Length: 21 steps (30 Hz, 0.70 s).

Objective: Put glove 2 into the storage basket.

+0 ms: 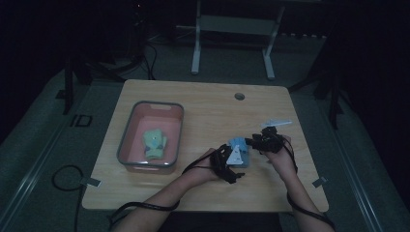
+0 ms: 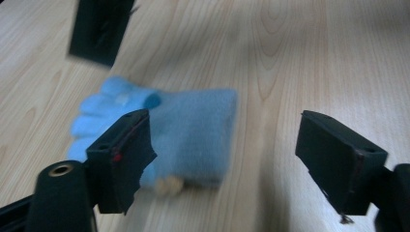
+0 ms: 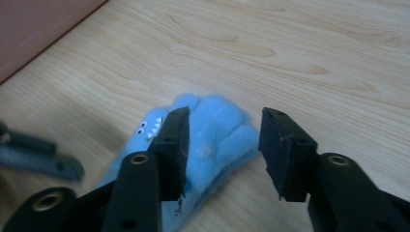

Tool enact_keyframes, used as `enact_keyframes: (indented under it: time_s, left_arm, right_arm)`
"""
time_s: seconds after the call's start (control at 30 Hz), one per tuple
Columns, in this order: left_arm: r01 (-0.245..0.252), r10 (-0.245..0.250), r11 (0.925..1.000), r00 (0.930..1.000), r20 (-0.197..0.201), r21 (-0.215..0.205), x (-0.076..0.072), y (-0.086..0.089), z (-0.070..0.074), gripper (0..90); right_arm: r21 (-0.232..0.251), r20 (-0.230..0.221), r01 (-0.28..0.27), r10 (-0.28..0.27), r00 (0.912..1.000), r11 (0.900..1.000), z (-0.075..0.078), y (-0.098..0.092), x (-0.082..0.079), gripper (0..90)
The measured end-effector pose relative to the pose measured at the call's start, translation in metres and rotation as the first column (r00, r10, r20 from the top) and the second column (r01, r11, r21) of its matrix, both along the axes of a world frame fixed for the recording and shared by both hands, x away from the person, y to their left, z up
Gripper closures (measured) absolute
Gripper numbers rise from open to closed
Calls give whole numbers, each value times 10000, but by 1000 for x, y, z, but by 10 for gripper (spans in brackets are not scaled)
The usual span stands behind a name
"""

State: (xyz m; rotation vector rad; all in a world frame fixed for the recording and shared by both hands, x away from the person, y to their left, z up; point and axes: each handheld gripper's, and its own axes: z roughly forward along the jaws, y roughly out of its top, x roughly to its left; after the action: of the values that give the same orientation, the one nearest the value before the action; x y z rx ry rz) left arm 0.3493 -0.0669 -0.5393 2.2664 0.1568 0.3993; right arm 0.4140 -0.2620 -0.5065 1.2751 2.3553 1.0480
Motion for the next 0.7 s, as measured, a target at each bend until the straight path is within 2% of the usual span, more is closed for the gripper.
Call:
enact_keyframes:
  time_s: [0.2, 0.4, 0.5, 0.53, 0.7]
  left_arm:
    - [140, -148, 9993, 9997, 211, 345, 11, -9, -7, 301]
    - [258, -260, 9946, 9997, 9, 1008, 18, -14, -16, 431]
    - [171, -175, 9934, 9998, 22, 1131, 21, -15, -17, 526]
    - [173, -156, 9942, 9997, -173, 1066, 23, -14, -16, 565]
    - [311, -278, 9934, 9991, -318, 1100, 27, -11, -15, 674]
  right_arm:
    - [-247, -432, 4, -14, 9991, 9997, -16, 11, 14, 470]
    - [-572, -1015, -14, -45, 9948, 9984, -35, 12, 22, 388]
    - [-491, -1180, -39, -19, 9930, 9988, -39, 11, 22, 395]
    - [-466, -1191, -32, -24, 9929, 9989, -39, 11, 22, 405]
    - [-471, -1206, -366, 307, 9922, 9982, -38, 14, 20, 535]
